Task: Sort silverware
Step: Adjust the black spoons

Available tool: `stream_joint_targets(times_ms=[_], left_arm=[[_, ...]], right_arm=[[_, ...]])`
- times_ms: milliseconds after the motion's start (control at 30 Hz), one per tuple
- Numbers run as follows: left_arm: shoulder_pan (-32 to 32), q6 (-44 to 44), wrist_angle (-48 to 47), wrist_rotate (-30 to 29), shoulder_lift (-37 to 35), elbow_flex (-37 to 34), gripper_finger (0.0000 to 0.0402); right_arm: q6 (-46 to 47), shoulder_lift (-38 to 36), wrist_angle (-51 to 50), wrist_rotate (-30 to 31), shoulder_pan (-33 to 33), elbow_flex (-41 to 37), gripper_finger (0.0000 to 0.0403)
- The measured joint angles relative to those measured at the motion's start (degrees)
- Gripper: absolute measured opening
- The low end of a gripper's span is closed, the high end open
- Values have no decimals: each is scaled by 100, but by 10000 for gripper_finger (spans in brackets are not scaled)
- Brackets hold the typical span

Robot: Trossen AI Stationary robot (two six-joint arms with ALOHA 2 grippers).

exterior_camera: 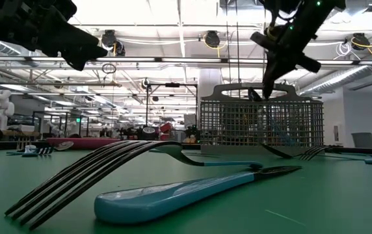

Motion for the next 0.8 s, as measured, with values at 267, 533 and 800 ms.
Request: stream_joint_targets(times_ms=[267, 533, 800], left_arm=[[0, 0, 0, 0, 0, 0, 180], [0, 0, 0, 0, 0, 0, 180], [0, -4, 7, 0, 0, 0, 180]], right_arm=[[-53, -2, -1286, -23, -41, 1772, 2], [64, -11, -2391, -949, -679, 2937, 1], [148, 386, -2847, -1968, -1073, 2933, 1]])
